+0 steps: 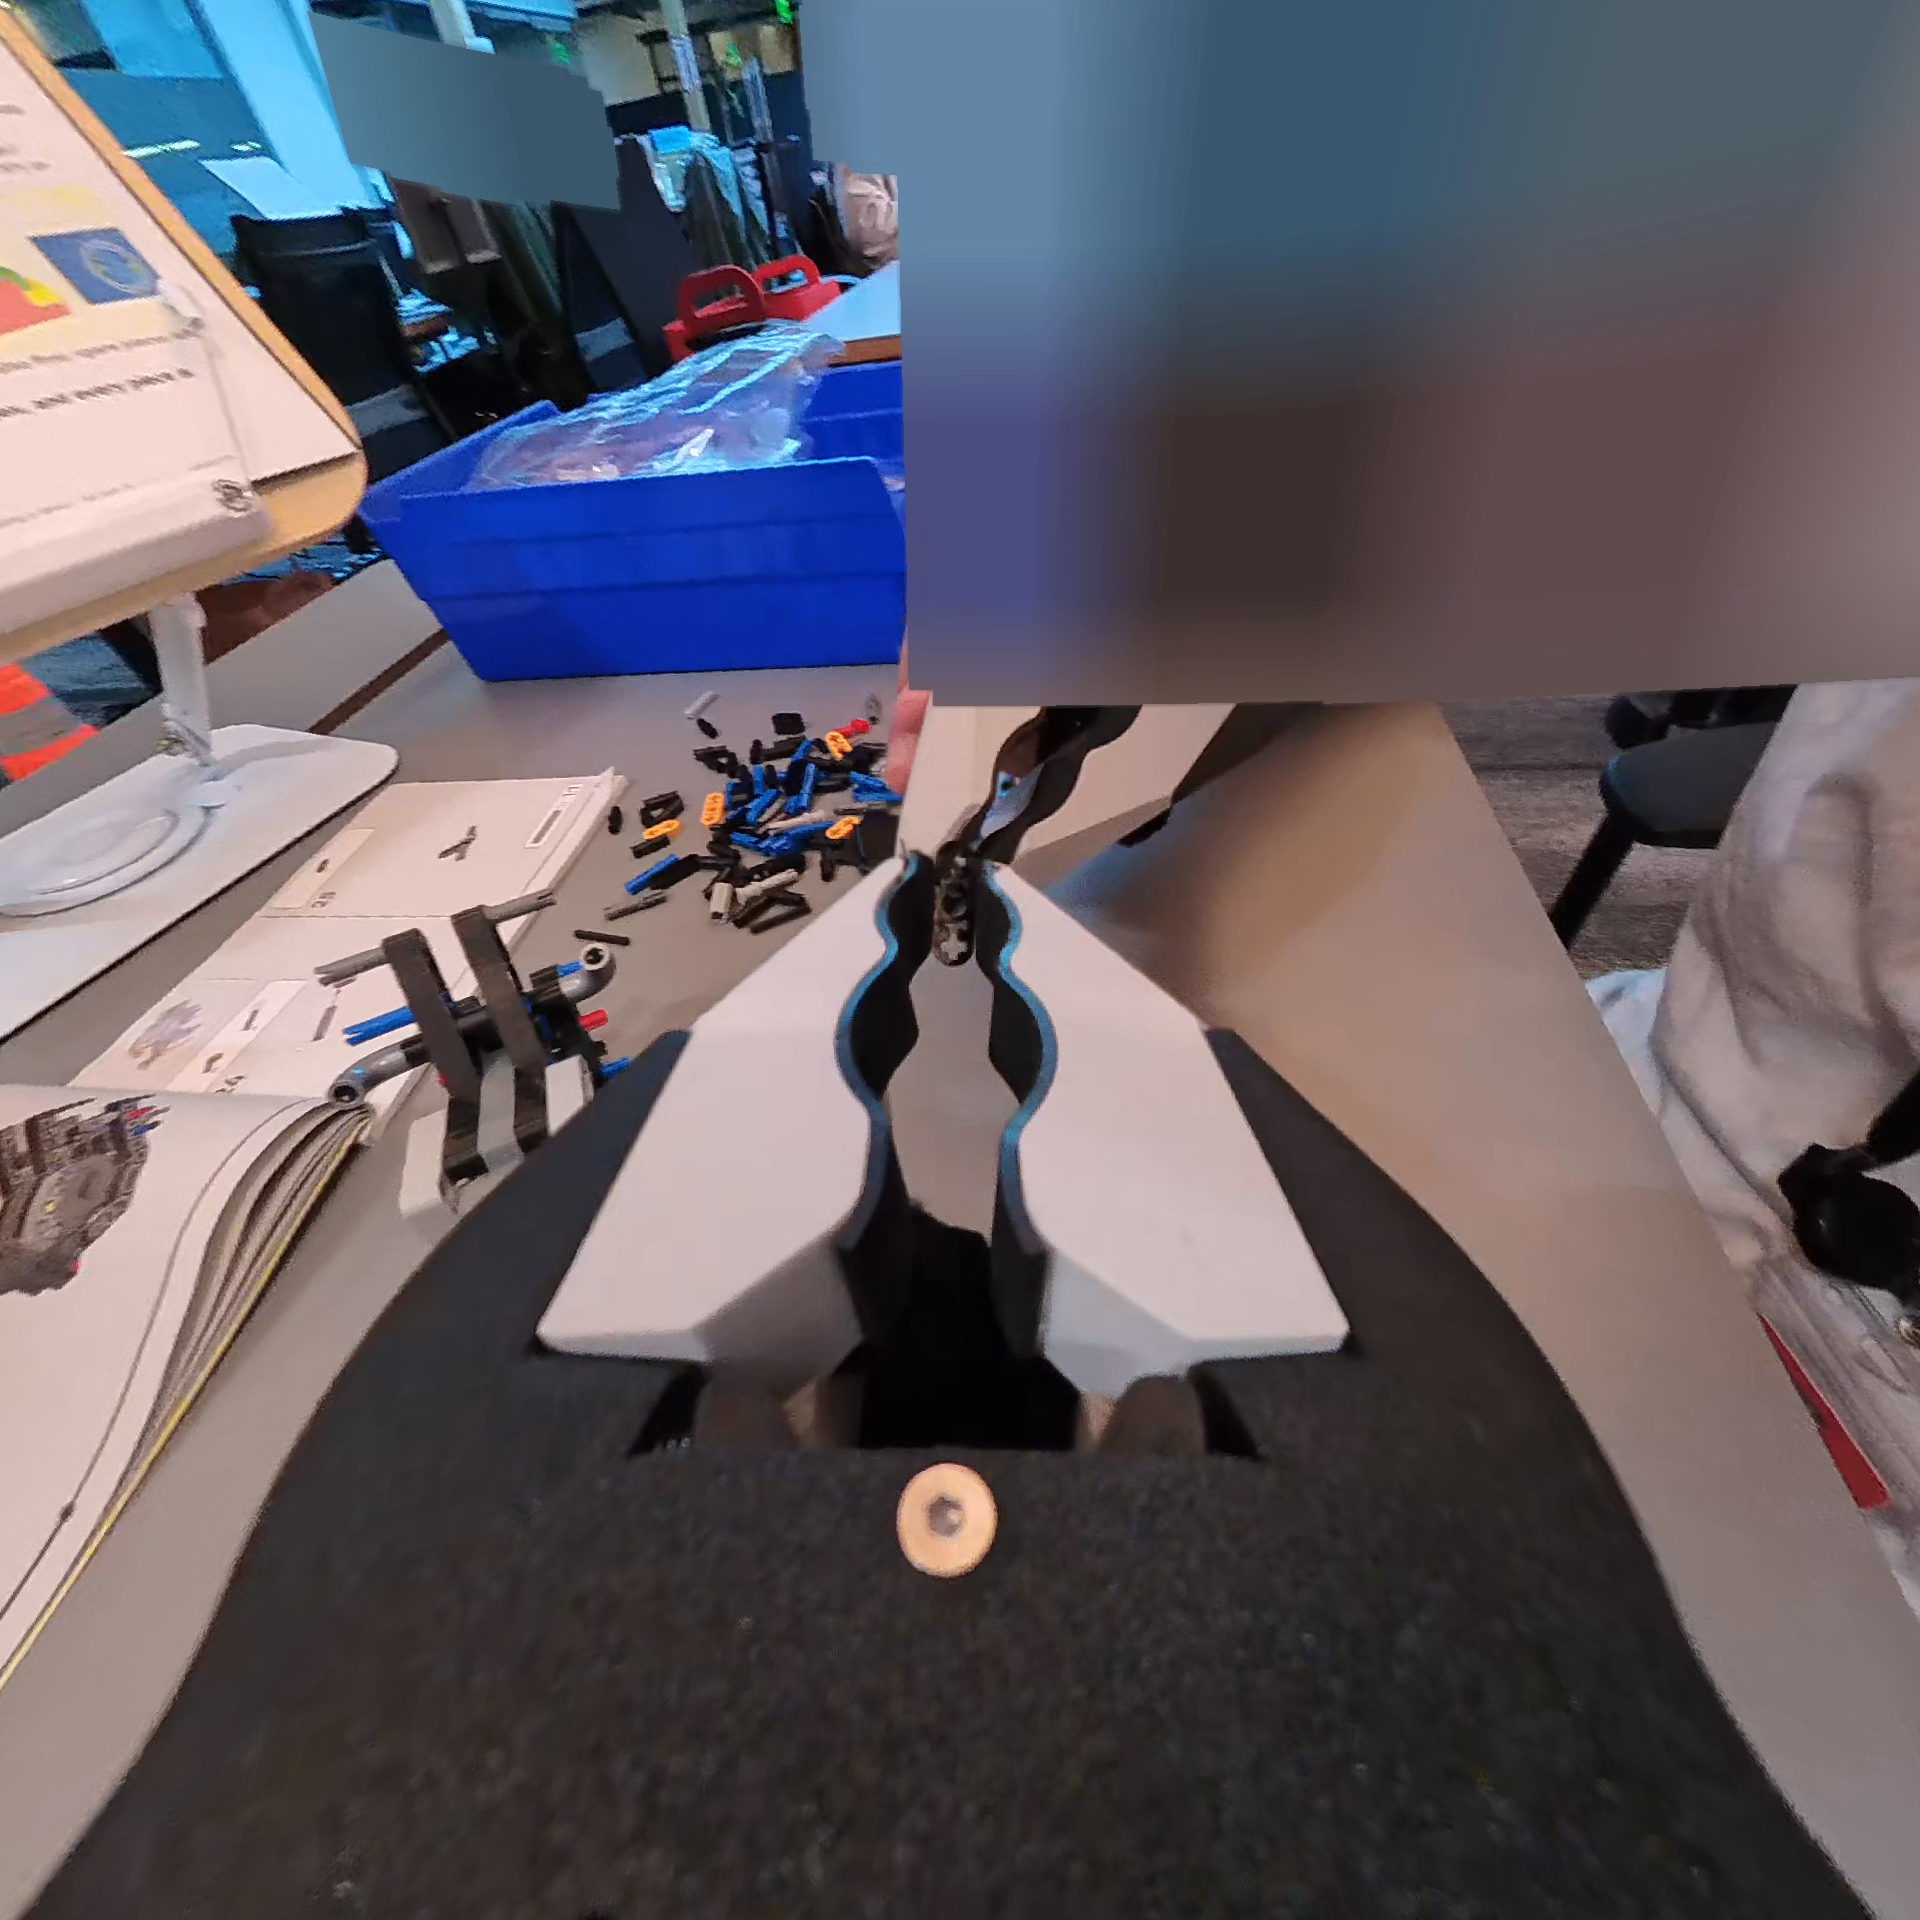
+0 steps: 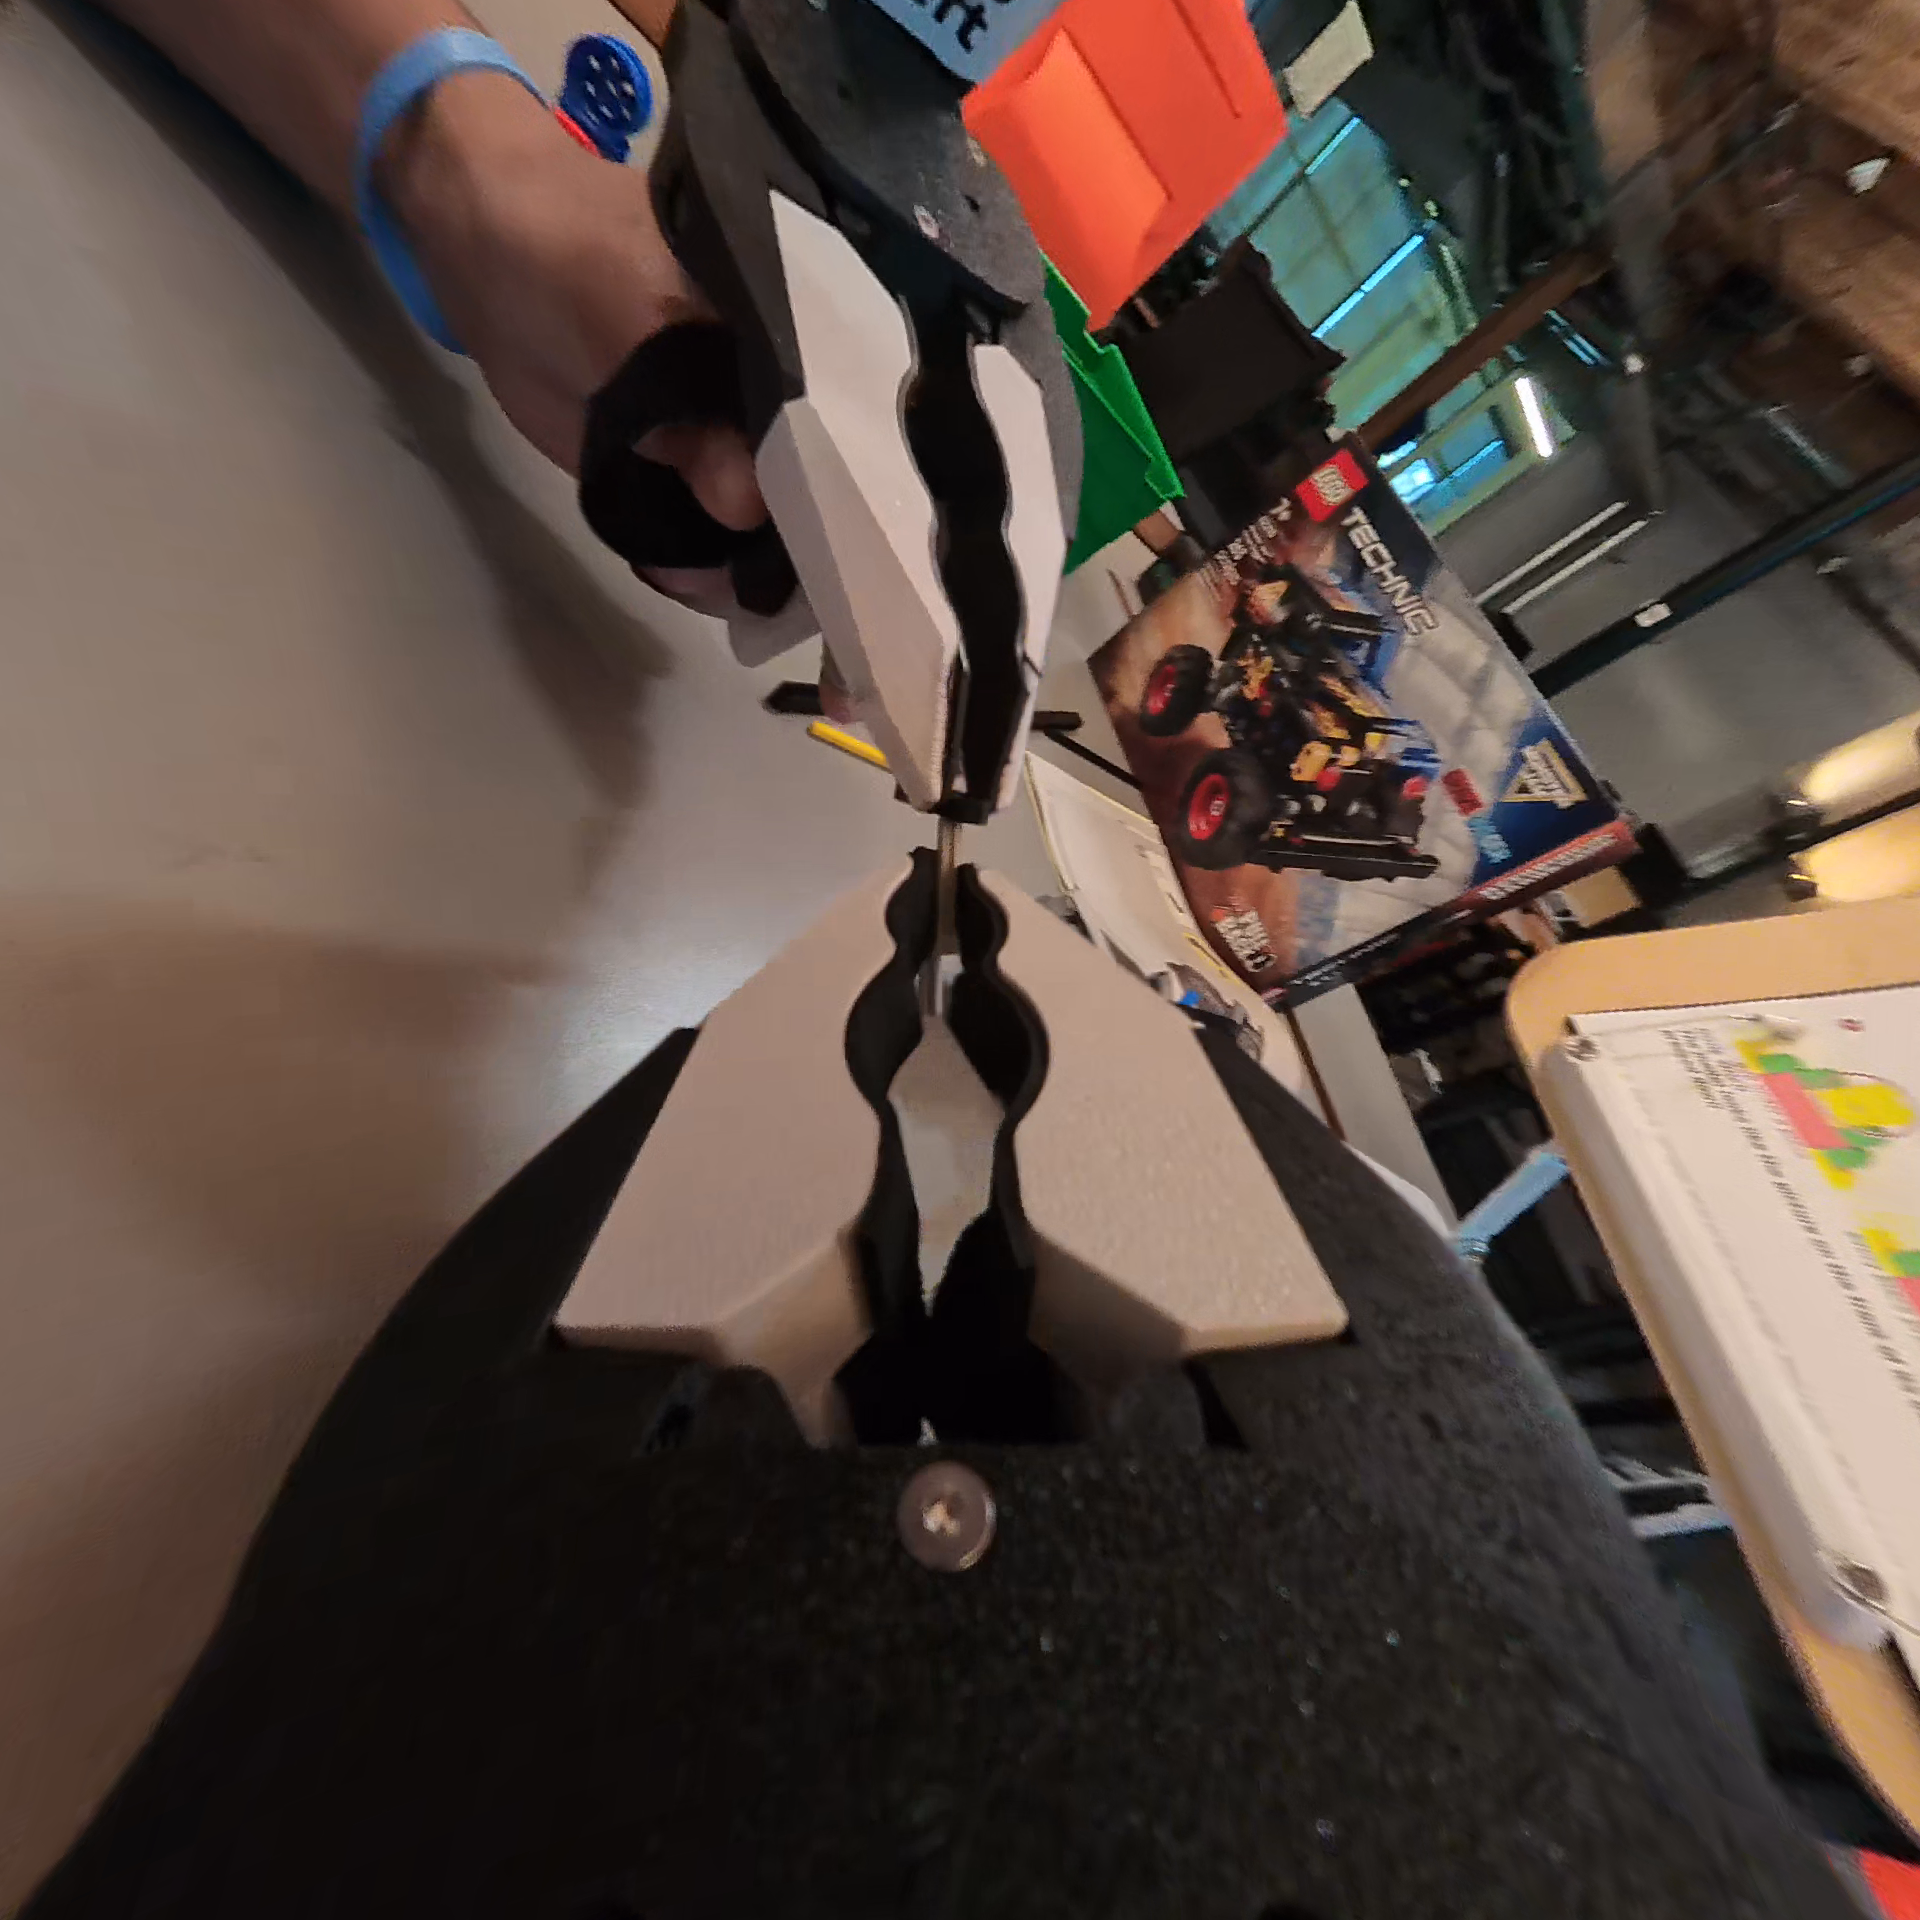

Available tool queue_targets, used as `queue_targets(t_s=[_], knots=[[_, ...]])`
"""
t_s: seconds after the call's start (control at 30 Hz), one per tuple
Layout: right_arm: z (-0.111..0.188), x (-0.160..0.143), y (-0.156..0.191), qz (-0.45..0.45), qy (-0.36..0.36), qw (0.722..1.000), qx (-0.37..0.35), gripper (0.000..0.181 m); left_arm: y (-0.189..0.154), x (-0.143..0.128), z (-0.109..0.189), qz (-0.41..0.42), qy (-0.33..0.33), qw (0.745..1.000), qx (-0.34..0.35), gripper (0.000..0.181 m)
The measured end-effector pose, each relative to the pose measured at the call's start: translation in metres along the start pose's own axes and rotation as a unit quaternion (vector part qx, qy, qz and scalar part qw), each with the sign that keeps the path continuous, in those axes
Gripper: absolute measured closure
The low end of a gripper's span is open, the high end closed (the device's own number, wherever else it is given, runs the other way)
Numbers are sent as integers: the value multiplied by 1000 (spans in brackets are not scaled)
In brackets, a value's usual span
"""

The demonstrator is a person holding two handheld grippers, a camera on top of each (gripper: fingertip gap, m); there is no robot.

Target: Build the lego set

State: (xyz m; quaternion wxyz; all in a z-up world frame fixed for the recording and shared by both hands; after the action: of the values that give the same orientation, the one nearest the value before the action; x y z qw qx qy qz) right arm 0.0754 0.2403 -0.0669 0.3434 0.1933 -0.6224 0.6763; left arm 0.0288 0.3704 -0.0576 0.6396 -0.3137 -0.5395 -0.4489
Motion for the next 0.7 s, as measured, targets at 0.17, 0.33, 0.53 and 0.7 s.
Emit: queue_targets(t_s=[0.17, 0.33, 0.53, 0.7], knots=[[-1, 3, -1, 24, 7, 999, -33, 178, 1, 2, 2, 7, -9, 1000, 16, 176], [-3, 2, 0, 18, 6, 999, -30, 178, -2, 3, 0, 0, -11, 1000, 12, 176], [-1, 2, -3, 12, 2, 1000, -28, 178, 0, 3, 2, -11, -7, 1000, 20, 176], [0, 3, -4, 12, -2, 1000, -29, 178, 1, 2, 2, -10, -6, 1000, 21, 176]])
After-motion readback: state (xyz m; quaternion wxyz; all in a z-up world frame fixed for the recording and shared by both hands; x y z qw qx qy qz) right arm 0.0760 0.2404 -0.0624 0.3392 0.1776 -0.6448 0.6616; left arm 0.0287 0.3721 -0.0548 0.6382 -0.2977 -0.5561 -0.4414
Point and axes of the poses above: each gripper's, where its closed fingertips meet, z back along the fingers, x out of its top, y = z × x across the jaws, the point moved 8 cm from there along z, back along the fingers, and after that the axes turned 7 degrees about -x, right-handed, at the moved point
